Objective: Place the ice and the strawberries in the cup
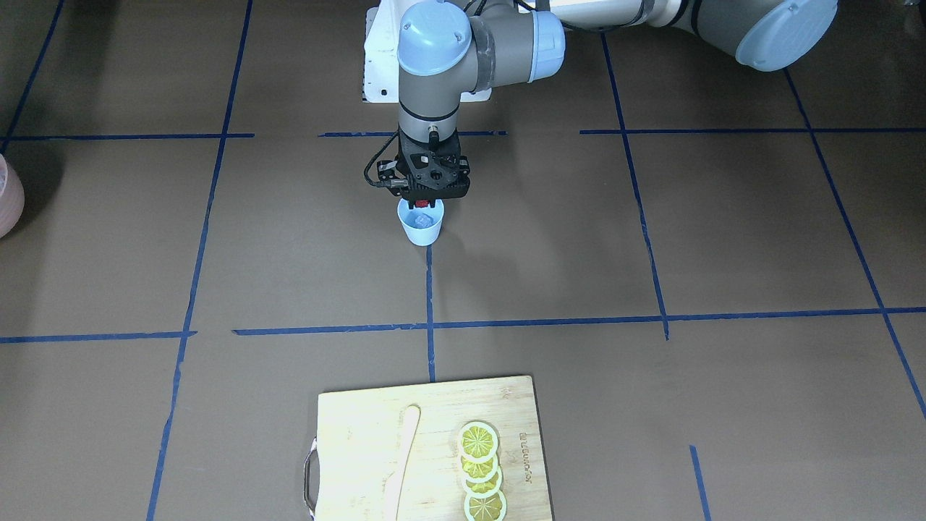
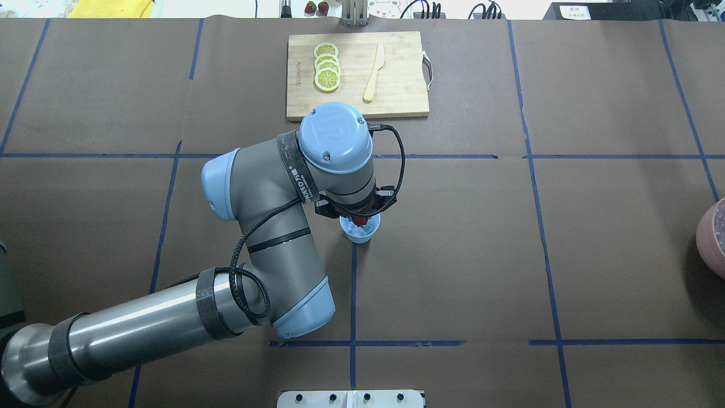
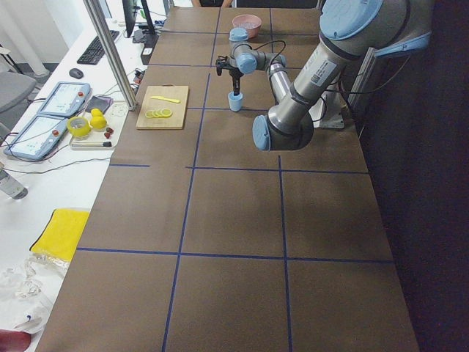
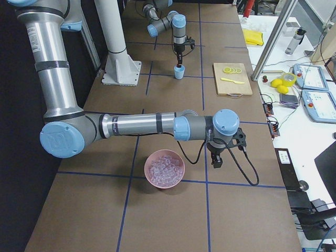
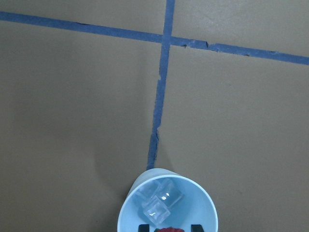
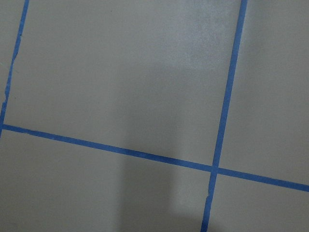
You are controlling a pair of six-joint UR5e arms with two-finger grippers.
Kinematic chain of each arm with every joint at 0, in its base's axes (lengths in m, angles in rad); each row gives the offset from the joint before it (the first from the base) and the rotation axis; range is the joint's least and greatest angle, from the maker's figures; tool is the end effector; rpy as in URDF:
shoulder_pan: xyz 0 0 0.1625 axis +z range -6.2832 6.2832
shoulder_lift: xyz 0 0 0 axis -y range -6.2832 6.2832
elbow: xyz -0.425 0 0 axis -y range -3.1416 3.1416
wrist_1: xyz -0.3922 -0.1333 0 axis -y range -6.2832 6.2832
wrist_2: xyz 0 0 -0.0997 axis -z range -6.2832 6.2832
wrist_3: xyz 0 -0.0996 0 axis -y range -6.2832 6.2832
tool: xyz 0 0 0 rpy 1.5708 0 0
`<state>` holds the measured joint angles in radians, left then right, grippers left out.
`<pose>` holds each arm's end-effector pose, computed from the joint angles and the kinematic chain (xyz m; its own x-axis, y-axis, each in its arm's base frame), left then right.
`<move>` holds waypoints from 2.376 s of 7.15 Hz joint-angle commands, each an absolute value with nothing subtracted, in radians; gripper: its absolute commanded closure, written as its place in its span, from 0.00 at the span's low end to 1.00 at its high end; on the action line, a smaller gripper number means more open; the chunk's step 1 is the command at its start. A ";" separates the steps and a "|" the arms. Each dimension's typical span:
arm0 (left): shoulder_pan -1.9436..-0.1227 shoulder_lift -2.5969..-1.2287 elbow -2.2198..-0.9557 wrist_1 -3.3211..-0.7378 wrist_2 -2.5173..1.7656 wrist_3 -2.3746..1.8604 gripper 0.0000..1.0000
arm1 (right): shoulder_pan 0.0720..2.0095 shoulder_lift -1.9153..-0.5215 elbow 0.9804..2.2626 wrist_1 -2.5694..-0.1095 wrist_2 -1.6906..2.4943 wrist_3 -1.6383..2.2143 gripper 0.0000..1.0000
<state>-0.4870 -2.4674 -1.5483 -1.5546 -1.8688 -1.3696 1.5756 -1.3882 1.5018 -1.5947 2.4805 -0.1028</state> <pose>0.5884 -0.4293 0.1139 0.6165 -0.1103 -0.7796 0.1305 0.9908 -0.0370 0.0574 -0.5714 0.5880 0.6116 -0.1696 0.7728 0.0583 0.9838 0.1698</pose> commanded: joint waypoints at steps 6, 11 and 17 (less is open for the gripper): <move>-0.534 -2.442 -1.613 -1.550 -1.873 -1.356 0.00 | 1.577 -1.382 1.508 -1.594 2.480 -0.103 0.01; -0.739 -2.260 -1.827 -1.332 -2.003 -1.033 0.00 | 1.577 -1.439 1.487 -1.577 2.425 -0.098 0.01; -1.200 -2.065 -1.841 -1.095 -2.221 -0.328 0.00 | 1.620 -1.530 1.589 -1.568 2.382 -0.086 0.01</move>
<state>-1.0994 -2.0923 -1.8616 -1.1408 -2.1735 -0.4750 1.6130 -1.4871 1.5277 -1.5689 2.3821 -0.0960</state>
